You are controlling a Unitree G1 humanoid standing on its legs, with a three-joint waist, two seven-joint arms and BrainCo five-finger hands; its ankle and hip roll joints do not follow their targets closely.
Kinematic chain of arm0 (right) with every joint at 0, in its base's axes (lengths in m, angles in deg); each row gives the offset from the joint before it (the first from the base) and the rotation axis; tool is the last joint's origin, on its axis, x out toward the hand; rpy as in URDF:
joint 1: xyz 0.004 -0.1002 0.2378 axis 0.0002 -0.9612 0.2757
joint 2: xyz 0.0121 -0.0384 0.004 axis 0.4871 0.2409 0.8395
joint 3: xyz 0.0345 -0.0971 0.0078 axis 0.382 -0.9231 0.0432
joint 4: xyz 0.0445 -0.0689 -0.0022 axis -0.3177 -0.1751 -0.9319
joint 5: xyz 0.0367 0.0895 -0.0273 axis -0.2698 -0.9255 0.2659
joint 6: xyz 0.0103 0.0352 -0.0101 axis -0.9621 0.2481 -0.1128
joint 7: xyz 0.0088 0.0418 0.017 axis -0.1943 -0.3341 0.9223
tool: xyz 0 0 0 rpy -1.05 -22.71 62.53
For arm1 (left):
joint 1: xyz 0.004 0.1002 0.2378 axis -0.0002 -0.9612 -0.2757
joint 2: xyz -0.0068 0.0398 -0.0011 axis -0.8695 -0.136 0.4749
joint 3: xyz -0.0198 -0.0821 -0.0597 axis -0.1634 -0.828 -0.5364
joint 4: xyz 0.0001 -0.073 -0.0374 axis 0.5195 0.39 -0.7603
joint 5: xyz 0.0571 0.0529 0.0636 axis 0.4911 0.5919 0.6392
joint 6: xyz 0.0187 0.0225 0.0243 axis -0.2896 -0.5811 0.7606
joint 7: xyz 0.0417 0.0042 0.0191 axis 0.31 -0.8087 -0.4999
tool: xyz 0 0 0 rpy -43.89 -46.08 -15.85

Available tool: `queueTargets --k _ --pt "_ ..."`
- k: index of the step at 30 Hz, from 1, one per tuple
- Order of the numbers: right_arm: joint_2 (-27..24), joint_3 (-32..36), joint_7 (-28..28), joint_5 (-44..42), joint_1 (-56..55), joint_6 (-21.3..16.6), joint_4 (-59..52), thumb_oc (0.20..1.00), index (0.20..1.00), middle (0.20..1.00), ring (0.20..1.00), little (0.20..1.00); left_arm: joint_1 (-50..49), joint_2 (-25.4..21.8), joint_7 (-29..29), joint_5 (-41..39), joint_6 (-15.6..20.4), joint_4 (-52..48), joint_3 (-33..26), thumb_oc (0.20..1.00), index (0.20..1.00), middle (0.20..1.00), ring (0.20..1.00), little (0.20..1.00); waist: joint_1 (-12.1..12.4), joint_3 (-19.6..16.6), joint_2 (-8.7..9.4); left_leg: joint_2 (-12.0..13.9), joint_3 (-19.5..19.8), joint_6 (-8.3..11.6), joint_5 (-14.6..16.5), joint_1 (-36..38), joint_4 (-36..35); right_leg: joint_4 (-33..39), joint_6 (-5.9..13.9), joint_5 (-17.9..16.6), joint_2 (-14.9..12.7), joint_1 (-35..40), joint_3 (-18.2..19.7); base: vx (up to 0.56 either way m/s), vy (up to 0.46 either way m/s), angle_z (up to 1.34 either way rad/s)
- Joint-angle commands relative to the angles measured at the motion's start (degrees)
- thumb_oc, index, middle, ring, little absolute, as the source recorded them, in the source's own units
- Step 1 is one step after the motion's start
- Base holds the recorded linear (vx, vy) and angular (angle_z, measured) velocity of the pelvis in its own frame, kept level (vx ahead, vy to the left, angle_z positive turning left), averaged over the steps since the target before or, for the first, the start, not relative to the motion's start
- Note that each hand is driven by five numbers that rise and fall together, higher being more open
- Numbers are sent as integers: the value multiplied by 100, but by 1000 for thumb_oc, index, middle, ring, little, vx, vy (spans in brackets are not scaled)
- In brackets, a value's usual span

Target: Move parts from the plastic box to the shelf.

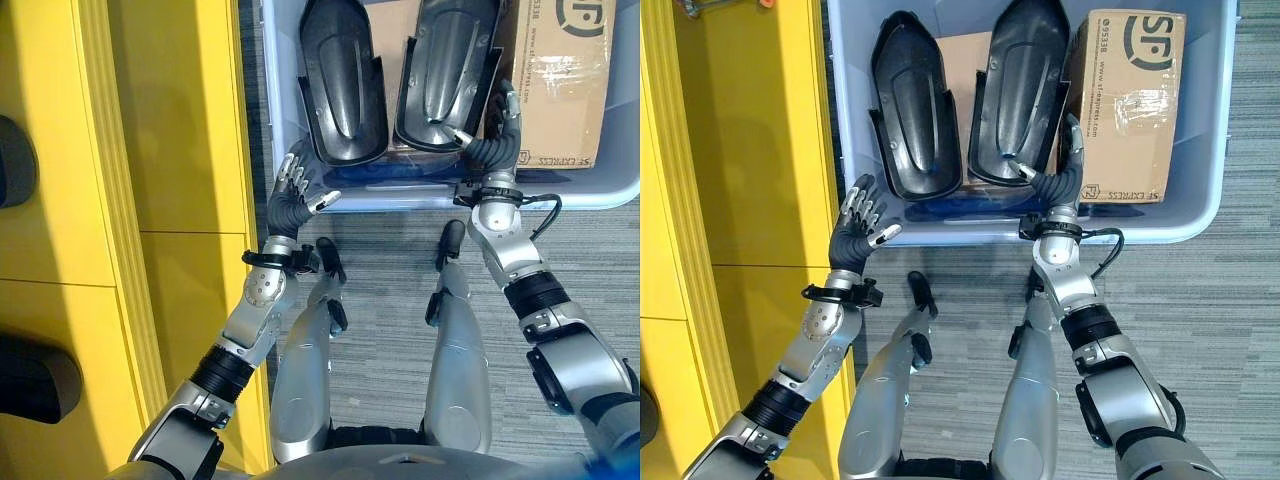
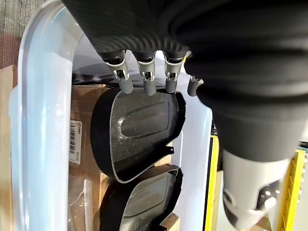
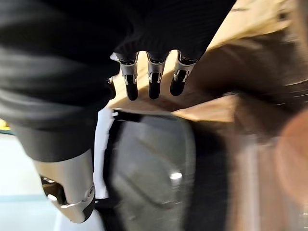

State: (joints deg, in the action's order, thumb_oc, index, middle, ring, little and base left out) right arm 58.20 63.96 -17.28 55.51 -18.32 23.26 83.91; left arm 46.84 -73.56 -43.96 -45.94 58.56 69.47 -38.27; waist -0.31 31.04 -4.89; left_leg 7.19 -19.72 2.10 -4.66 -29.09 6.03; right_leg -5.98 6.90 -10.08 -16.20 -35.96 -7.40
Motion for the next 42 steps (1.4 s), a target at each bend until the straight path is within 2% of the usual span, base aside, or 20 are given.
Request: queueTargets --k 1,2,11,12,16,17,18,19,20,21,22,26,33,42 --pt "-29 90 -55 -222 225 -236 -121 1000 1000 1000 1000 1000 -68 -243 31 -80 313 -533 51 1000 1000 1000 1000 1000 96 -124 -159 418 436 395 123 -241 336 -615 333 293 -169 -142 -82 68 7 -2" --pt "-14 104 -57 -260 220 -239 -66 1000 1000 1000 1000 1000 -70 -241 34 -79 310 -526 57 1000 1000 1000 1000 1000 105 -125 -170 416 484 450 237 -158 327 -639 386 404 -167 -72 -67 70 9 -3" --pt "33 193 -22 -664 289 -320 441 1000 1000 1000 1000 1000 -67 -225 15 -101 318 -541 86 1000 1000 1000 1000 1000 118 -125 -189 391 520 440 203 -143 233 -633 386 399 -153 -103 -47 2 4 0" --pt "-8 201 -42 -757 371 -350 522 1000 1000 1000 1000 1000 -63 -234 0 -114 327 -546 88 1000 1000 1000 1000 1000 127 -124 -177 361 505 378 80 -195 185 -600 341 275 -139 -188 -51 -53 8 0" --pt "-166 275 6 -937 518 -375 609 1000 1000 1000 1000 1000 -77 -248 20 -115 318 -555 61 1000 1000 1000 1000 1000 140 -124 -185 346 513 372 66 -186 154 -606 333 281 -138 -187 -52 6 3 0" --pt "-198 304 19 -1026 580 -389 640 1000 1000 1000 1000 1000 -85 -253 34 -129 318 -556 69 1000 1000 1000 1000 1000 152 -125 -193 339 559 422 188 -87 152 -652 384 403 -139 -113 -38 0 0 0" --pt "-235 315 44 -1100 633 -402 698 1000 1000 1000 1000 1000 -91 -256 41 -142 326 -567 75 1000 1000 1000 1000 1000 149 -124 -188 341 505 373 75 -168 153 -628 331 296 -142 -185 -58 85 16 0" --pt "-302 370 113 -1340 797 -414 950 1000 1000 1000 1000 1000 -97 -280 72 -184 331 -570 96 1000 1000 1000 1000 1000 179 -125 -202 328 558 423 189 -61 140 -650 379 416 -139 -92 -36 -51 -8 0" --pt "-370 382 140 -1452 915 -425 1155 1000 1000 1000 1000 1000 -101 -292 90 -204 336 -591 106 1000 1000 1000 1000 1000 182 -124 -205 333 499 374 81 -135 146 -634 328 314 -142 -161 -54 81 14 0" --pt "-418 402 132 -1555 1022 -419 1316 1000 1000 1000 1000 1000 -95 -304 106 -232 328 -586 126 1000 1000 1000 1000 1000 198 -126 -210 330 560 426 193 -48 139 -661 374 428 -142 -82 -27 -58 -14 0" --pt "-504 399 175 -1713 1185 -443 1498 1000 1000 1000 1000 1000 -92 -305 114 -259 321 -590 127 1000 1000 1000 1000 1000 198 -125 -213 334 511 376 77 -126 144 -652 313 321 -146 -159 -49 0 0 0" --pt "-628 358 240 -1894 1350 -436 1673 1000 1000 1000 1000 1000 -91 -310 127 -297 307 -603 137 1000 1000 1000 1000 1000 214 -125 -214 332 522 381 64 -108 113 -668 306 341 -133 -166 -54 -15 -3 0" --pt "-908 233 317 -1941 1682 -295 2154 1000 1000 1000 1000 1000 -110 -353 182 -360 295 -630 155 1000 1000 1000 1000 1000 263 -125 -222 328 541 383 54 -89 95 -738 299 373 -131 -176 -68 0 0 0" --pt "-1364 -275 542 -1733 2349 15 2937 1000 1000 1000 1000 1000 -63 -426 211 -392 328 -687 181 1000 1000 1000 1000 1000 345 -124 -222 262 678 371 35 -113 34 -809 316 391 -78 -277 -36 0 0 0"
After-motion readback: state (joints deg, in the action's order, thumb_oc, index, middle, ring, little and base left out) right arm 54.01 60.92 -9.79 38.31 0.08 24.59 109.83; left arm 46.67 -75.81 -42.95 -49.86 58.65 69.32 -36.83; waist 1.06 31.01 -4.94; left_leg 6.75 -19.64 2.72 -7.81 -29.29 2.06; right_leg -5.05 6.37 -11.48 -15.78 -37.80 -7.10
